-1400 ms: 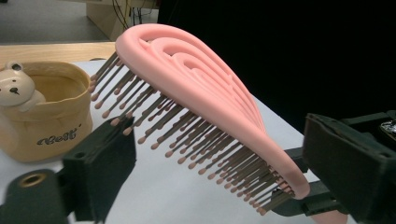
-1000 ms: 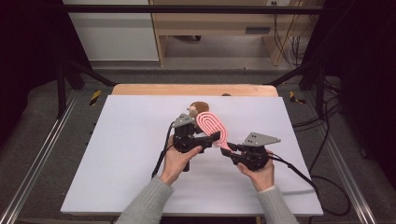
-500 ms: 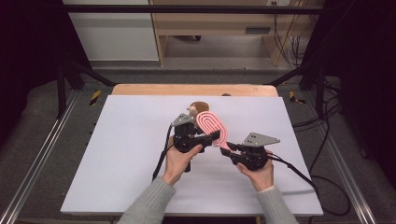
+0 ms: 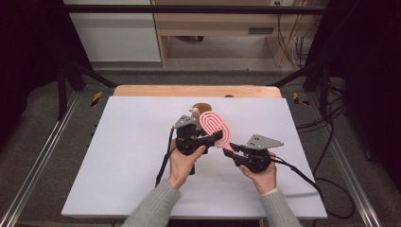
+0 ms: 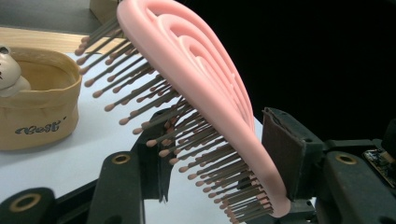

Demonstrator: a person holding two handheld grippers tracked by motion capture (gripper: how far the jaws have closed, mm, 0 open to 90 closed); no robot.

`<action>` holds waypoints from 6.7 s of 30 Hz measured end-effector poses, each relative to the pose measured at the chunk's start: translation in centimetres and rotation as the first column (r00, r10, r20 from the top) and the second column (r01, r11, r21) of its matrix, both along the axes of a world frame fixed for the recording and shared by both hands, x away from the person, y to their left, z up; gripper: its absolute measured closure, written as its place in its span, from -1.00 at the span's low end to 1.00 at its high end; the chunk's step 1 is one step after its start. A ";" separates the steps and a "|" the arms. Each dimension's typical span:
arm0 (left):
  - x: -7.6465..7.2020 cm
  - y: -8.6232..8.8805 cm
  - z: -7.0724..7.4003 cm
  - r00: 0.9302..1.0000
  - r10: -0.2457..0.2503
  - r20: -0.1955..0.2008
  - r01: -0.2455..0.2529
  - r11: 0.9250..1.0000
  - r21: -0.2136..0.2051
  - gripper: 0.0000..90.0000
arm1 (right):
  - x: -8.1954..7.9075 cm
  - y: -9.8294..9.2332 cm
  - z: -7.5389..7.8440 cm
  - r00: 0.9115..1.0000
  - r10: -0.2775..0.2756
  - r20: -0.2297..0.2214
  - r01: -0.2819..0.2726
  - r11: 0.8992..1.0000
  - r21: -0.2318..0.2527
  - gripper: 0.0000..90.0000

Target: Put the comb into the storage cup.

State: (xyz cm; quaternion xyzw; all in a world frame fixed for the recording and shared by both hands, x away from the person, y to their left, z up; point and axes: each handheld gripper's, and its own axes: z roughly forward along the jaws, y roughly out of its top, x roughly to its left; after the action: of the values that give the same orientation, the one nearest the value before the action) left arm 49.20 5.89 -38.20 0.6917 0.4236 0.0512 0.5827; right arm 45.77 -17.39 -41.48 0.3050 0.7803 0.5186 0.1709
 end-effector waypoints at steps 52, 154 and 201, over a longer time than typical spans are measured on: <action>-1.4 0.3 1.9 0.989 -0.057 0.136 0.054 0.998 0.024 0.42 | 0.1 -0.5 0.6 0.999 0.047 -0.025 -0.045 0.997 0.063 0.16; 3.5 4.8 8.9 0.966 0.066 0.249 -0.093 0.991 0.099 0.42 | 1.7 -7.9 -2.3 0.993 -0.056 -0.100 0.066 0.993 0.100 -0.99; 10.3 3.2 9.4 0.960 0.150 0.236 -0.184 0.974 0.129 0.42 | 1.7 -7.9 -2.4 0.994 -0.063 -0.095 0.071 0.994 0.084 -0.99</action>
State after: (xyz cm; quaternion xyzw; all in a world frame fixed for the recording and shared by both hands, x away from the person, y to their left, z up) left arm 59.54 9.14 -28.77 0.6847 0.4069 0.2100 0.5670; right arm 47.50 -25.32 -43.88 0.3615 0.7534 0.5315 0.1386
